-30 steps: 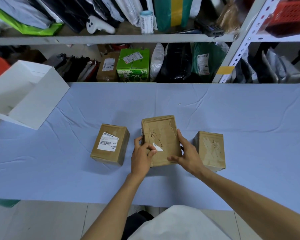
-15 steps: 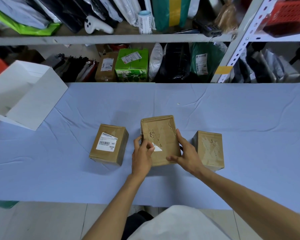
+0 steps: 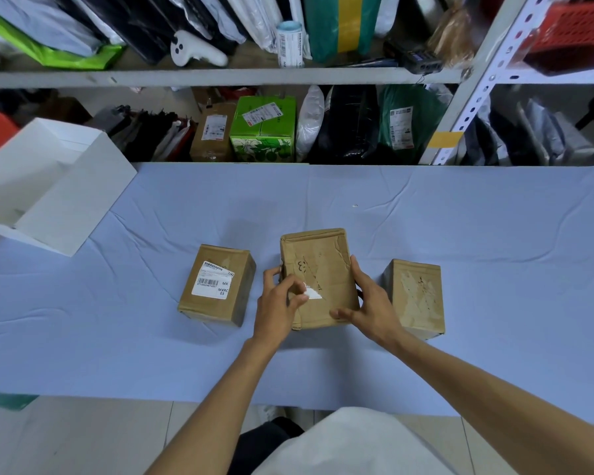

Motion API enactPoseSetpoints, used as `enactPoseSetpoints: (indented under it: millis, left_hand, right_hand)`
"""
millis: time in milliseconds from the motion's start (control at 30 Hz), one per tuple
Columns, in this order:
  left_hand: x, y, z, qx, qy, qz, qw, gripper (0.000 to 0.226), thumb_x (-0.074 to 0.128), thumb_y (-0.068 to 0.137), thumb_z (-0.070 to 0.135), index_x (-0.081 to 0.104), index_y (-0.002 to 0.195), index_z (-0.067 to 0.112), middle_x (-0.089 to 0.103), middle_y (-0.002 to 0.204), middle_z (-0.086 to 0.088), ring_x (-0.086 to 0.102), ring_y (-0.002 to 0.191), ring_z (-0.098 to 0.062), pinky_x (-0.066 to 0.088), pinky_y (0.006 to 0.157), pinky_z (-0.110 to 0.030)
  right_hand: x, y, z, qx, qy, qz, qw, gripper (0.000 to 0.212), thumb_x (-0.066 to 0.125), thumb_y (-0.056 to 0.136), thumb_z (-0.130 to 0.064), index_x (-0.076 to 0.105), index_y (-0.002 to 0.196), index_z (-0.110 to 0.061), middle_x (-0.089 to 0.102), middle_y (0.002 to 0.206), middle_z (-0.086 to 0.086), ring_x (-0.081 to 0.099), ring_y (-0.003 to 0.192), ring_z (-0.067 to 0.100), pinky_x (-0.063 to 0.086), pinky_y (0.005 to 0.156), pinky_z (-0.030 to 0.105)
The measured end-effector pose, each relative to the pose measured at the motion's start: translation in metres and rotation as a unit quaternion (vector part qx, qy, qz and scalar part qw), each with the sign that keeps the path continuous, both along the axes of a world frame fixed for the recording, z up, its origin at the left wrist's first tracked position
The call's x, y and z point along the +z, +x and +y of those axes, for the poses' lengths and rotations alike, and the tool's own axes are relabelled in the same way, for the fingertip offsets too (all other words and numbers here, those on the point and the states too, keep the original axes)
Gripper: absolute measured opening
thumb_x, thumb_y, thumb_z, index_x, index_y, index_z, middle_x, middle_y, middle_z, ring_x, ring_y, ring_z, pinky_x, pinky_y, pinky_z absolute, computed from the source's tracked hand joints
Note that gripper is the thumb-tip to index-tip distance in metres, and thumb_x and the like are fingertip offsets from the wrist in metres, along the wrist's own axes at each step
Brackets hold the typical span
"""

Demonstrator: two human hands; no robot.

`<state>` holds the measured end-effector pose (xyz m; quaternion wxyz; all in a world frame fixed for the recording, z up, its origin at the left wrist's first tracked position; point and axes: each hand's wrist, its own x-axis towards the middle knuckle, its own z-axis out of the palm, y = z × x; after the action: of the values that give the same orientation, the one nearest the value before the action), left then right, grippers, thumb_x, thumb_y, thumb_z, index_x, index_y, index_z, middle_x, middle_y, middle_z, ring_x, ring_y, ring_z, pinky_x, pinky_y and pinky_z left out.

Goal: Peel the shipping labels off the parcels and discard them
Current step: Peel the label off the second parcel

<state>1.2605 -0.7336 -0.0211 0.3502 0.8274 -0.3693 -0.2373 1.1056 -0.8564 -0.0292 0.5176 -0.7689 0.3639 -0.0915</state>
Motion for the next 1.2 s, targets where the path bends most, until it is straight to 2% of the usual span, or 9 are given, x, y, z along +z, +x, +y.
enactPoseSetpoints:
  millis: [233, 367, 533, 667, 833, 900, 1000, 1133, 1200]
  left_hand:
    - [0.0, -0.001, -0.002, 0.002, 0.006, -0.002, 1.0, 0.008, 0.073, 0.083, 0.022, 0.066, 0.084, 0.017, 0.038, 0.134, 0.001, 0.059, 0.093, -0.01, 0.044, 0.089, -0.021]
    - [-0.006, -0.005, -0.005, 0.012, 0.011, -0.017, 1.0, 0.007, 0.071, 0.084, 0.023, 0.064, 0.083, 0.02, 0.036, 0.135, 0.002, 0.063, 0.098, -0.018, 0.051, 0.091, -0.037]
    - [-0.013, -0.008, -0.009, 0.016, 0.056, -0.048, 0.997, 0.009, 0.066, 0.087, 0.023, 0.059, 0.084, 0.021, 0.031, 0.141, 0.002, 0.061, 0.102, -0.028, 0.051, 0.087, -0.042]
    - [-0.013, -0.011, -0.014, 0.02, 0.11, -0.083, 0.99, 0.007, 0.061, 0.091, 0.025, 0.058, 0.091, 0.018, 0.028, 0.143, 0.0, 0.056, 0.105, -0.036, 0.048, 0.09, -0.045]
    - [-0.009, -0.016, -0.017, 0.027, 0.111, -0.109, 0.987, 0.009, 0.055, 0.095, 0.022, 0.057, 0.097, 0.014, 0.029, 0.143, -0.003, 0.055, 0.109, -0.031, 0.044, 0.096, -0.043]
    - [-0.008, -0.016, -0.018, 0.038, 0.089, -0.068, 0.993, 0.006, 0.056, 0.094, 0.019, 0.057, 0.091, 0.014, 0.029, 0.141, -0.002, 0.056, 0.108, -0.029, 0.045, 0.094, -0.042]
    - [-0.005, -0.013, -0.015, 0.046, 0.041, -0.001, 0.998, 0.008, 0.06, 0.091, 0.015, 0.057, 0.083, 0.016, 0.029, 0.139, 0.001, 0.059, 0.106, -0.023, 0.044, 0.091, -0.031]
    - [-0.003, -0.007, -0.003, 0.029, -0.002, 0.044, 0.999, 0.011, 0.064, 0.087, 0.012, 0.059, 0.088, 0.021, 0.032, 0.134, 0.005, 0.053, 0.102, 0.004, 0.037, 0.087, -0.018]
    - [-0.003, -0.004, 0.0, 0.026, -0.014, 0.056, 0.998, 0.017, 0.067, 0.084, 0.01, 0.061, 0.091, 0.025, 0.035, 0.133, 0.005, 0.054, 0.105, -0.002, 0.036, 0.089, -0.017]
  right_hand:
    - [0.0, 0.0, 0.002, 0.0, -0.004, 0.0, 1.0, 0.11, 0.081, 0.072, -0.021, 0.007, 0.153, -0.028, 0.037, 0.143, -0.019, 0.04, 0.13, 0.006, 0.037, 0.106, 0.022]
    - [-0.001, 0.0, 0.001, -0.007, -0.001, 0.005, 1.0, 0.112, 0.082, 0.07, -0.019, 0.008, 0.153, -0.029, 0.037, 0.147, -0.016, 0.04, 0.132, 0.006, 0.037, 0.108, 0.025]
    - [-0.001, 0.0, 0.001, -0.004, -0.013, 0.009, 1.0, 0.113, 0.082, 0.071, -0.021, 0.006, 0.153, -0.03, 0.037, 0.15, -0.012, 0.039, 0.133, 0.008, 0.037, 0.11, 0.029]
    - [-0.001, 0.0, 0.001, -0.002, -0.017, 0.011, 1.0, 0.113, 0.081, 0.071, -0.022, 0.005, 0.153, -0.031, 0.038, 0.149, -0.011, 0.04, 0.133, 0.01, 0.038, 0.11, 0.033]
    - [-0.002, -0.001, 0.002, -0.004, -0.016, 0.009, 1.0, 0.113, 0.082, 0.07, -0.021, 0.007, 0.153, -0.03, 0.04, 0.147, -0.013, 0.041, 0.132, 0.007, 0.037, 0.109, 0.027]
    - [-0.002, -0.001, 0.002, -0.005, -0.014, 0.008, 1.0, 0.113, 0.082, 0.069, -0.02, 0.007, 0.153, -0.03, 0.04, 0.145, -0.016, 0.041, 0.131, 0.006, 0.036, 0.107, 0.024]
    - [-0.003, -0.002, 0.001, -0.004, -0.007, 0.009, 1.0, 0.113, 0.082, 0.069, -0.022, 0.007, 0.153, -0.031, 0.039, 0.145, -0.018, 0.042, 0.13, 0.006, 0.038, 0.106, 0.024]
    - [-0.004, -0.002, 0.0, -0.001, -0.004, 0.007, 1.0, 0.113, 0.082, 0.069, -0.026, 0.008, 0.153, -0.031, 0.038, 0.148, -0.014, 0.041, 0.131, 0.007, 0.039, 0.108, 0.028]
    - [-0.003, -0.002, 0.0, 0.002, -0.004, 0.004, 1.0, 0.111, 0.082, 0.071, -0.027, 0.008, 0.153, -0.03, 0.037, 0.149, -0.013, 0.04, 0.132, 0.007, 0.037, 0.108, 0.026]
